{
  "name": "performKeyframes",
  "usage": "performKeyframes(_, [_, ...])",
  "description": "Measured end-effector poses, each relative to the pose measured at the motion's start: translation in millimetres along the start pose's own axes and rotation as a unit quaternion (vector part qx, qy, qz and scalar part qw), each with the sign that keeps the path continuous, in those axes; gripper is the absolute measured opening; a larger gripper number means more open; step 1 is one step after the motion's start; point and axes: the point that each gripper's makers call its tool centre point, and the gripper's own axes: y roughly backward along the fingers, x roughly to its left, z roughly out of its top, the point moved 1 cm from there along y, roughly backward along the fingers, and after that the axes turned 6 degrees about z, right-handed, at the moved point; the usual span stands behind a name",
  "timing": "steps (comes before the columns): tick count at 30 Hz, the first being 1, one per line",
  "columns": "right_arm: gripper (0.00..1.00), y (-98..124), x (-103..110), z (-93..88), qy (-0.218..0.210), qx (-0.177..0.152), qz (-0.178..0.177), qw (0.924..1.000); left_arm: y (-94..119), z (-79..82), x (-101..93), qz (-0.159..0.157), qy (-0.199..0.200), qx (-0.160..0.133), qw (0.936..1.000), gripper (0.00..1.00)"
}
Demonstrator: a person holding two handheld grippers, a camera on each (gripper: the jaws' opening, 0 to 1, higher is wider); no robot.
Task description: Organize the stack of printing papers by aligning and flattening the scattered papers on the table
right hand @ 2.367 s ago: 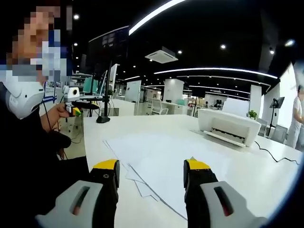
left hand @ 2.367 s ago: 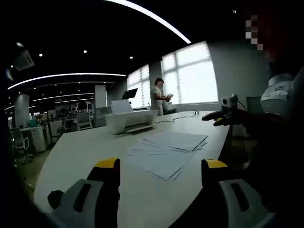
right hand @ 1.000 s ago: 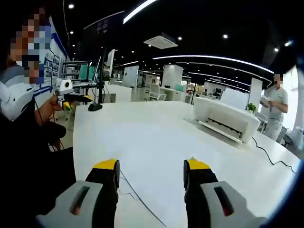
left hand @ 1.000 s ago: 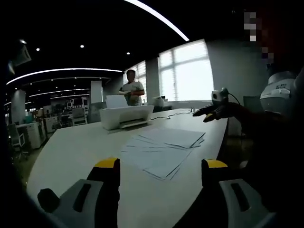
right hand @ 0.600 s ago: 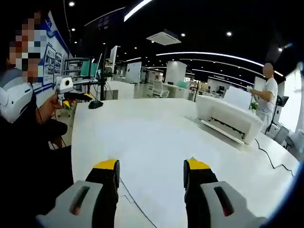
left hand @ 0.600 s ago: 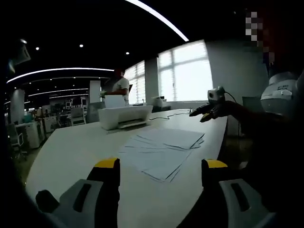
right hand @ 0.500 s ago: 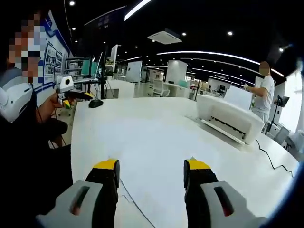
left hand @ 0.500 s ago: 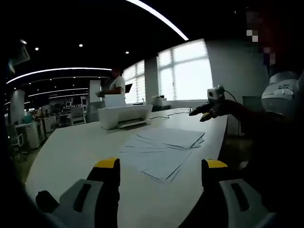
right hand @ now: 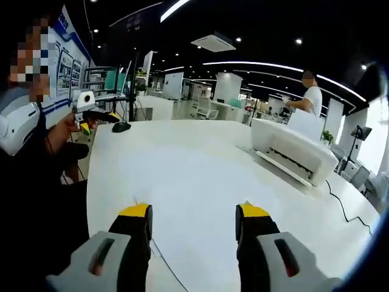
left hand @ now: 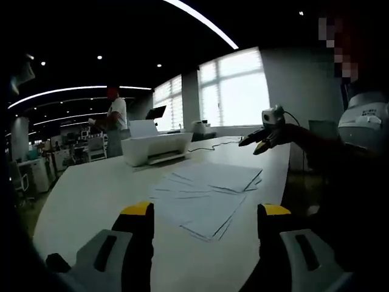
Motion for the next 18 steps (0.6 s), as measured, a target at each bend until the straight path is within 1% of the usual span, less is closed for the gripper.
performKeyframes(6, [0.51, -3.6, -3.0, -0.2, 0.004, 0.011, 0.005, 0.9999, -9.8, 0.4, 0.9, -0.003, -0.004, 0.015, 0.9999, 0.72])
performKeyframes(10, [0.51, -6.2, -5.0, 0.2, 0.003, 0.012, 0.01, 0.9999, -16.3, 0.5, 2.1, -0.007, 0.005, 0.024, 0.9997, 0.73])
performKeyframes(15, [0.51, -8.0, -10.5, -1.2, -0.003, 0.015, 0.012, 0.9998, -24.1, -3.6, 5.3, -0.005, -0.006, 0.045, 0.999, 0.72])
performKeyframes(18, [0.51, -7.5, -12.3, -1.1, -0.005, 0.016, 0.012, 0.9998, -27.8, -5.1, 5.7, -0.01, -0.003, 0.052, 0.9986, 0.71])
